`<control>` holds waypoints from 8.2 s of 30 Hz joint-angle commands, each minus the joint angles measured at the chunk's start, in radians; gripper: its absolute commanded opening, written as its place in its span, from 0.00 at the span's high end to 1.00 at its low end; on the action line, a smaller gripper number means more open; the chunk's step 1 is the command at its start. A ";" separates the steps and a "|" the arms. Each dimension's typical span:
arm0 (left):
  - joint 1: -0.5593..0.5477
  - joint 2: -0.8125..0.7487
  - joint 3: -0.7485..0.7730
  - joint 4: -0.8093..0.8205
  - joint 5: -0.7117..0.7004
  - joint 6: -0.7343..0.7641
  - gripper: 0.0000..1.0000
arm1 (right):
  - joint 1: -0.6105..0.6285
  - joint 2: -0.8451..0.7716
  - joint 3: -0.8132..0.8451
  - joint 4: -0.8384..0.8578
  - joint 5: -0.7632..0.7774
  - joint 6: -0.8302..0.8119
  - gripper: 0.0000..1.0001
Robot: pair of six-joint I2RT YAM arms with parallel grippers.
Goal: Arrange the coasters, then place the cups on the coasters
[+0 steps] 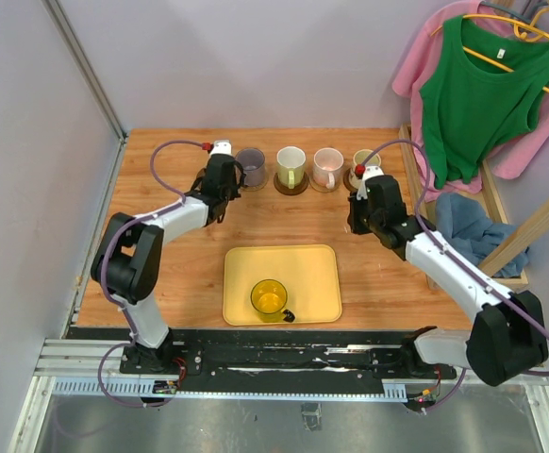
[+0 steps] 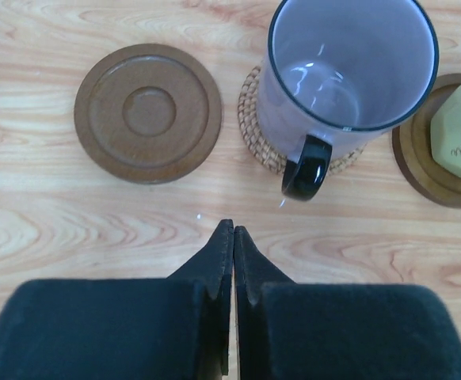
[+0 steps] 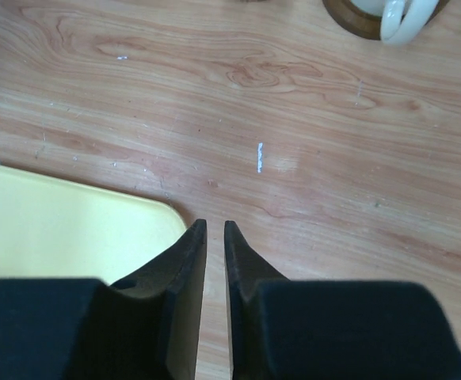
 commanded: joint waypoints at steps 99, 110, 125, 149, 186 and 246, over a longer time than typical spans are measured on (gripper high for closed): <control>0.058 -0.386 -0.273 0.068 -0.007 -0.113 0.06 | 0.462 0.300 0.386 -0.450 -0.497 -0.585 0.23; 0.058 -0.423 -0.325 0.036 -0.042 -0.149 0.01 | 0.519 0.460 0.477 -0.435 -0.451 -0.610 0.10; 0.060 -0.500 -0.397 0.014 -0.184 -0.226 0.00 | 0.525 0.558 0.470 -0.298 -0.432 -0.569 0.26; 0.059 -0.462 -0.406 0.119 0.096 -0.139 0.01 | 0.471 0.331 0.269 -0.232 0.258 0.156 0.63; -0.314 -0.563 -0.349 -0.260 0.512 0.018 0.00 | 0.295 -0.177 0.045 -0.170 0.566 0.150 0.23; -0.511 -0.262 -0.258 -0.250 0.274 0.110 0.99 | 0.288 -0.169 -0.056 -0.067 0.556 0.130 0.21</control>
